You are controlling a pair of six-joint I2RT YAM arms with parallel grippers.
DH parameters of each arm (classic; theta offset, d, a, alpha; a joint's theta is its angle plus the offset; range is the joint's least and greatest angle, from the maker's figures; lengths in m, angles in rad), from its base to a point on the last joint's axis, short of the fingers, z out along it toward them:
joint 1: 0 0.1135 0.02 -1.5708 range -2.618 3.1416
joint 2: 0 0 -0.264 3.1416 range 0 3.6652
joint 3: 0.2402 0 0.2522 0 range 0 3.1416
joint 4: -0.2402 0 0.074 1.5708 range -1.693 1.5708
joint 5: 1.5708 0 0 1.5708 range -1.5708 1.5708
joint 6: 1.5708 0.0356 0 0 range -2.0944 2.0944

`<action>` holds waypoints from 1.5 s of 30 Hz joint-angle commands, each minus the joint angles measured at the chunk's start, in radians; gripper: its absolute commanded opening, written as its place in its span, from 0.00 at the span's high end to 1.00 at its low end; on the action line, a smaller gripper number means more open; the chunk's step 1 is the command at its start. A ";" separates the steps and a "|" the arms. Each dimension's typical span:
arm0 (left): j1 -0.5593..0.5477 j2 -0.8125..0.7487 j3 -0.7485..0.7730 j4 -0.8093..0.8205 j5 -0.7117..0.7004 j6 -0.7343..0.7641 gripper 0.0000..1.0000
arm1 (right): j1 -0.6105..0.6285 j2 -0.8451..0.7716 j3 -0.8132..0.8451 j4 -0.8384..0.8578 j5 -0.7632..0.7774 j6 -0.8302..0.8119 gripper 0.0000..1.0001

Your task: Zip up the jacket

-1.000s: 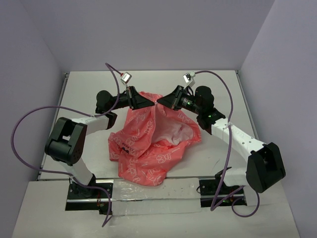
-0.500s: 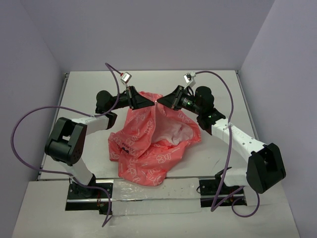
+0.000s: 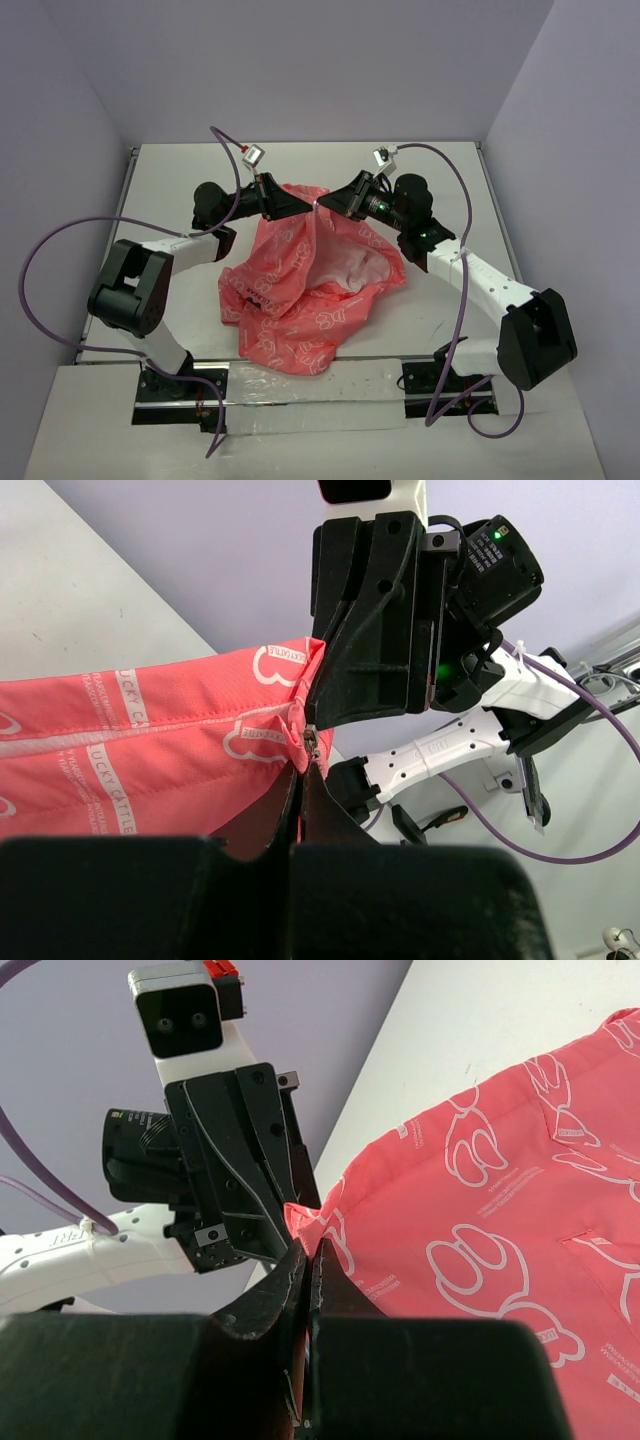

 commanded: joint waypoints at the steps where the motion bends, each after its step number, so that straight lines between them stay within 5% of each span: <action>1: -0.032 -0.030 -0.009 0.026 0.096 0.023 1.00 | -0.036 -0.017 0.057 0.149 0.101 0.013 1.00; 9: -0.032 -0.030 0.006 -0.008 0.091 0.044 1.00 | -0.042 -0.049 0.021 0.126 0.078 0.005 0.92; 16: -0.032 -0.022 0.023 -0.002 0.086 0.037 1.00 | -0.045 -0.068 -0.009 0.118 0.064 0.002 0.96; 21: -0.032 -0.024 0.026 -0.009 0.084 0.038 1.00 | -0.045 -0.074 -0.022 0.119 0.068 0.002 0.81; 29: -0.032 -0.036 0.025 -0.028 0.080 0.053 1.00 | -0.045 -0.085 -0.035 0.118 0.077 0.006 0.97; 35: -0.032 -0.038 0.026 -0.037 0.074 0.059 1.00 | -0.045 -0.082 -0.034 0.108 0.024 -0.006 0.73; 45: -0.032 -0.038 0.037 -0.053 0.064 0.069 1.00 | -0.043 -0.084 -0.024 0.020 -0.049 -0.059 0.55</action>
